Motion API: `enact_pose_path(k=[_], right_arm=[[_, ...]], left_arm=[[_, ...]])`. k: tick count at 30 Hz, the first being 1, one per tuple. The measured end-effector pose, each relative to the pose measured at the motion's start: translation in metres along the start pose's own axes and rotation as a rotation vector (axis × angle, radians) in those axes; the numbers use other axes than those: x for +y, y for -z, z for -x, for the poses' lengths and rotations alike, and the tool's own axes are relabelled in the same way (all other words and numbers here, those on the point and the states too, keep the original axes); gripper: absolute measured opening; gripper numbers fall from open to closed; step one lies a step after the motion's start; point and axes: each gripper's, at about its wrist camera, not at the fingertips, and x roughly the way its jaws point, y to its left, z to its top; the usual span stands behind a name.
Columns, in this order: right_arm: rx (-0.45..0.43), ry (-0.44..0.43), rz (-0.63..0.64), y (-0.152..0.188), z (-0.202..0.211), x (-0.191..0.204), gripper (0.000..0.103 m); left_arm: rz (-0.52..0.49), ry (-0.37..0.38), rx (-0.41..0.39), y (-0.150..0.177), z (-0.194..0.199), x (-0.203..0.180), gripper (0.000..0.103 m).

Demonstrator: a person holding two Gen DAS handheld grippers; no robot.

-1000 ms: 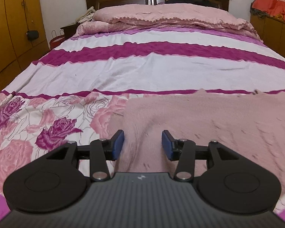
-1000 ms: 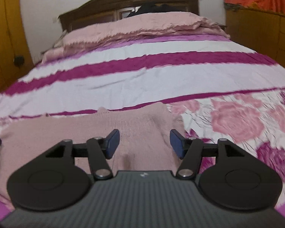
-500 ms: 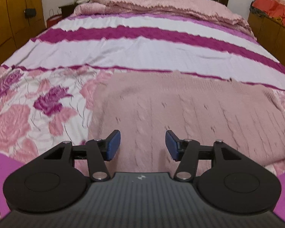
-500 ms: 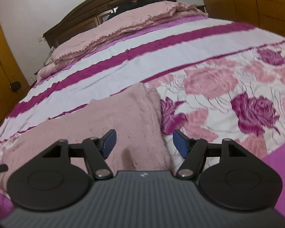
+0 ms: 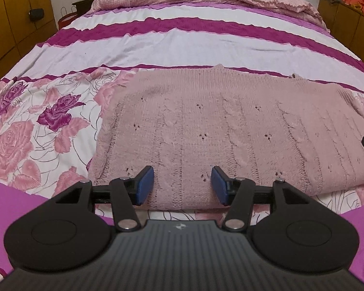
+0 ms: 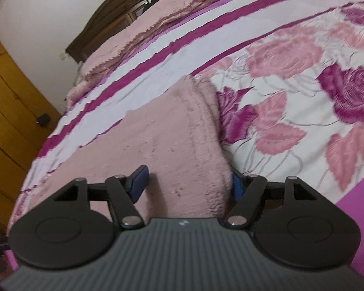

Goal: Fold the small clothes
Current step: 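Grasp the cardigan's folded side edge with the right gripper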

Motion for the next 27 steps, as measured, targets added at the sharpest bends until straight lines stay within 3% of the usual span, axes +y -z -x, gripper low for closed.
enact_pose_path(k=[11,14,16,19,27], right_arm=[[-0.033,-0.044,-0.072,0.003,-0.006,-0.008,0.069],[-0.044,-0.031,-0.081,0.004,-0.005,-0.010,0.058],[-0.050,-0.040,-0.110,0.005,-0.003,-0.016,0.045],[-0.052,-0.066,-0.149,0.005,-0.002,-0.022,0.037],[-0.047,-0.079,-0.174,0.005,-0.005,-0.025,0.038]], left_arm=[[-0.001,0.011,0.001,0.003,-0.005,0.000,0.061],[-0.004,0.008,0.005,0.003,-0.006,-0.001,0.061],[-0.005,0.007,0.005,0.003,-0.006,-0.001,0.061],[-0.006,0.013,0.005,0.004,-0.006,-0.002,0.061],[-0.010,0.011,0.005,0.004,-0.005,-0.003,0.061]])
